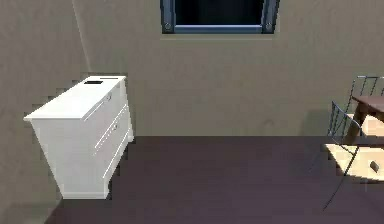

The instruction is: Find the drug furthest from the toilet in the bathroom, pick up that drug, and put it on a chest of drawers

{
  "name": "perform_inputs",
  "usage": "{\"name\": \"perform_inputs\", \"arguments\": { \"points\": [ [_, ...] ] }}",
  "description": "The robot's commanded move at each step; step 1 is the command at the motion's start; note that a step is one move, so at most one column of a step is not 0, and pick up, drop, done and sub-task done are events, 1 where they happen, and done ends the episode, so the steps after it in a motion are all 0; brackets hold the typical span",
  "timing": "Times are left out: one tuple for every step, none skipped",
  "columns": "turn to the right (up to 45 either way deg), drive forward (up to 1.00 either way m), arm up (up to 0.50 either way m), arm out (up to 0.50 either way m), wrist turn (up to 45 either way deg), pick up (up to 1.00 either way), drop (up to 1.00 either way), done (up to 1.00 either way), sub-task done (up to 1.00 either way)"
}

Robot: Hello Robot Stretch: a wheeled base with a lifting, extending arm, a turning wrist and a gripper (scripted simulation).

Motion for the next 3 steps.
{"name": "perform_inputs", "arguments": {
  "points": [
    [45.0, 0.00, 0.00, 0.00, 0.0, 0.00, 0.00, 0.00, 0.00],
    [45.0, 0.00, 0.00, 0.00, 0.0, 0.00, 0.00, 0.00, 0.00],
    [36.0, 0.00, 0.00, 0.00, 0.0, 0.00, 0.00, 0.00, 0.00]
  ]
}}
